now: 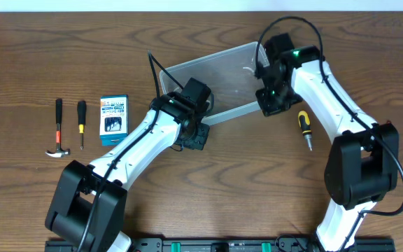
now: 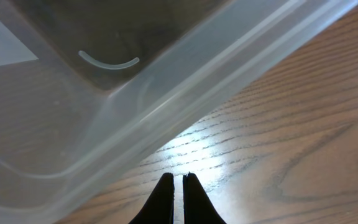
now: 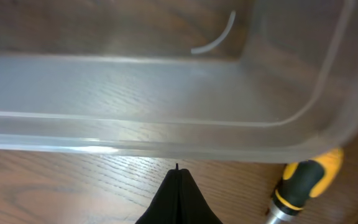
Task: Pack container
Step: 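Grip the container rims with both grippers and slide it toward center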
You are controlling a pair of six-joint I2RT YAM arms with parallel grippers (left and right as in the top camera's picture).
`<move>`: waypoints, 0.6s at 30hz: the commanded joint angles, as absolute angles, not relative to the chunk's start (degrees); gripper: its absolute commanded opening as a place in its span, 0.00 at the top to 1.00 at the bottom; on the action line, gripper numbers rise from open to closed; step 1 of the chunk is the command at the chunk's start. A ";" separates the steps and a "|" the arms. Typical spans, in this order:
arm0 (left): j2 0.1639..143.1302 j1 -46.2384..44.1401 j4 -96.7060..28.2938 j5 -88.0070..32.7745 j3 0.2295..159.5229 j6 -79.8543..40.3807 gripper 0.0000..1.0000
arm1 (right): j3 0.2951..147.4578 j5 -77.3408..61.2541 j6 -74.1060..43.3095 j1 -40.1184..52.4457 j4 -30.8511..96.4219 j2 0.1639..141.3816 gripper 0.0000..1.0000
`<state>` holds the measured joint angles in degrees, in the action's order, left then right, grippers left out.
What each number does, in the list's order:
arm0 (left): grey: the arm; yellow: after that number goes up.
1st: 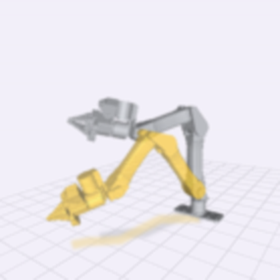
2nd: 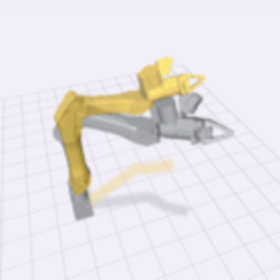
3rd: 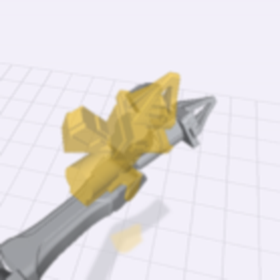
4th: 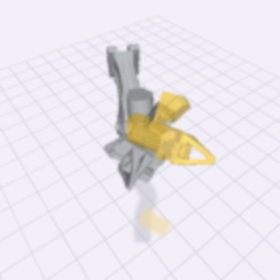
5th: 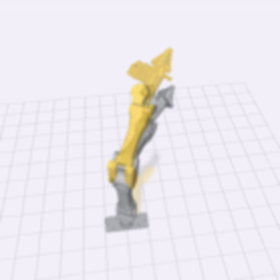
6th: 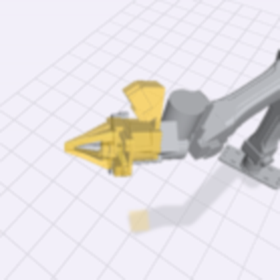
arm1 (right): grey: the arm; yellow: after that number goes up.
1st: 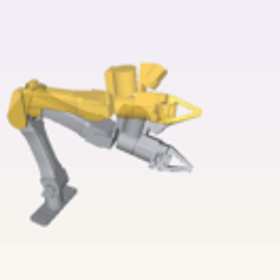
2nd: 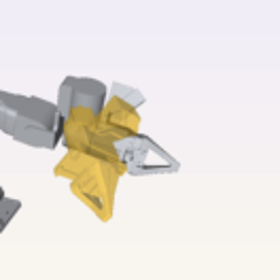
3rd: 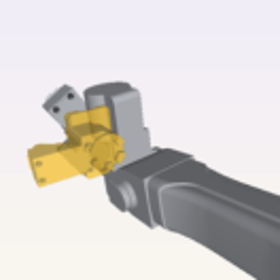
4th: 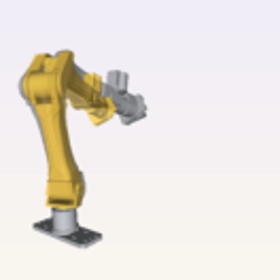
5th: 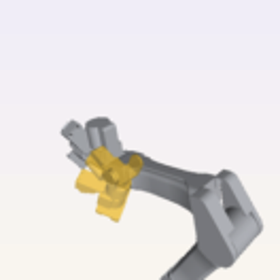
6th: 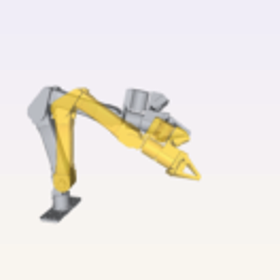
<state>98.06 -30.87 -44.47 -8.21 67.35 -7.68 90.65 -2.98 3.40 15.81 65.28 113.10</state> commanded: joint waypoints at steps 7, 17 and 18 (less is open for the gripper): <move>98.32 -30.94 -44.40 -6.63 68.49 -7.53 0.94 | 92.64 -2.83 3.97 14.87 65.17 112.97 0.99; 98.32 -30.94 -44.42 -6.57 68.49 -7.53 0.94 | 99.59 -2.76 4.40 15.03 66.70 110.26 0.99; 98.32 -30.94 -44.42 -6.57 68.49 -7.53 0.94 | 99.68 -2.76 4.40 14.98 65.87 110.26 0.99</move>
